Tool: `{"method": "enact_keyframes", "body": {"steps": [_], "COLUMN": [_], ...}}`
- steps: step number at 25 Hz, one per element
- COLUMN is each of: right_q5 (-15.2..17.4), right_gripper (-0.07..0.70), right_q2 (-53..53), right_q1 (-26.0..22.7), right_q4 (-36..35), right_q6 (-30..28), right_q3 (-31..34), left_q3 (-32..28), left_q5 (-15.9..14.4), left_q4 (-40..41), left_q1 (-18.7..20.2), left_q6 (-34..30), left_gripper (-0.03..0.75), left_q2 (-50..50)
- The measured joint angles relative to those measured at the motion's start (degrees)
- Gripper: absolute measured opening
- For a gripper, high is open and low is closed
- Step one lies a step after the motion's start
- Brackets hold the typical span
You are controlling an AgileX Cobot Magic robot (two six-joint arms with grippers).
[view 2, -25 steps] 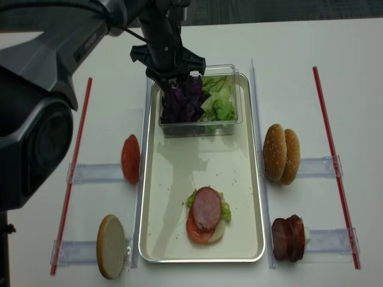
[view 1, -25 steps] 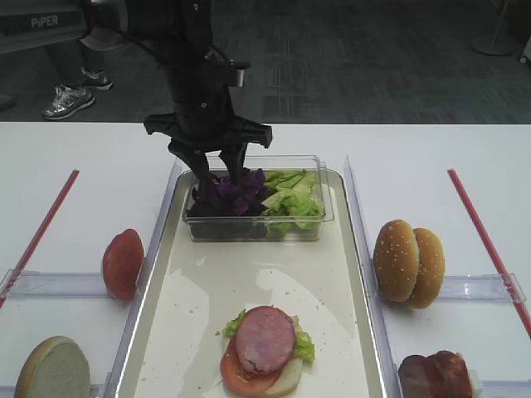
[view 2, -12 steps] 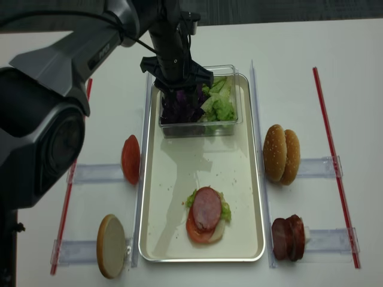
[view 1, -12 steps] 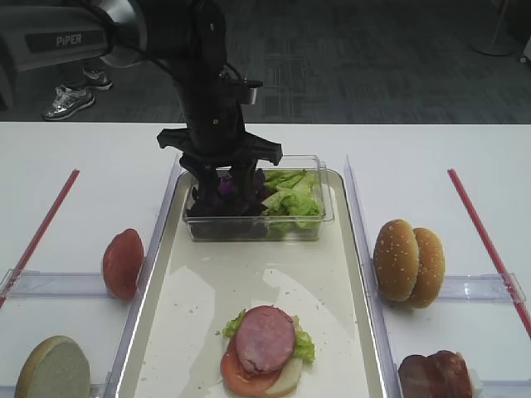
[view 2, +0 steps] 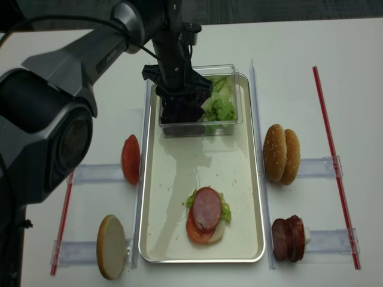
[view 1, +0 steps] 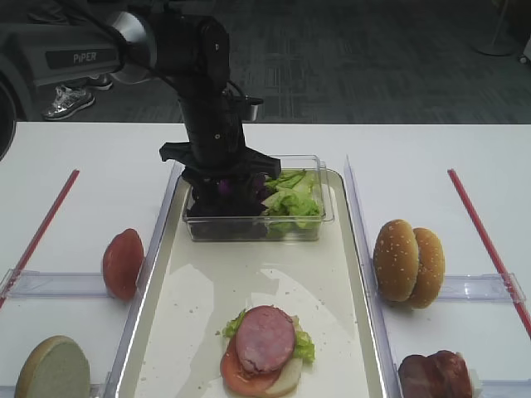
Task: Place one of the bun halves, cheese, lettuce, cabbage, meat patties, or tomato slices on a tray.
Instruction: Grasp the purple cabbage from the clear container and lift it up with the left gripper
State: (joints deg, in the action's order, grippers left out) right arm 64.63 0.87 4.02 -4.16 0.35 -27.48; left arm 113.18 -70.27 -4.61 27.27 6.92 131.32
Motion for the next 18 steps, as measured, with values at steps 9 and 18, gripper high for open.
{"method": "enact_keyframes", "body": {"steps": [9,18], "right_q5": [0.0,0.0], "right_gripper": [0.445,0.445], "right_q2": [0.0,0.0], "right_q1": [0.0,0.0], "right_q4": [0.0,0.0], "right_q6": [0.0,0.0], "right_q3": [0.0,0.0], "left_q3": [1.7,1.8], "left_q5": [0.1,0.1], "left_q4": [0.0,0.0], "left_q1": [0.0,0.0], "left_q6": [-0.2,-0.2], "left_gripper": [0.219,0.14], "left_q2": [0.0,0.0]}}
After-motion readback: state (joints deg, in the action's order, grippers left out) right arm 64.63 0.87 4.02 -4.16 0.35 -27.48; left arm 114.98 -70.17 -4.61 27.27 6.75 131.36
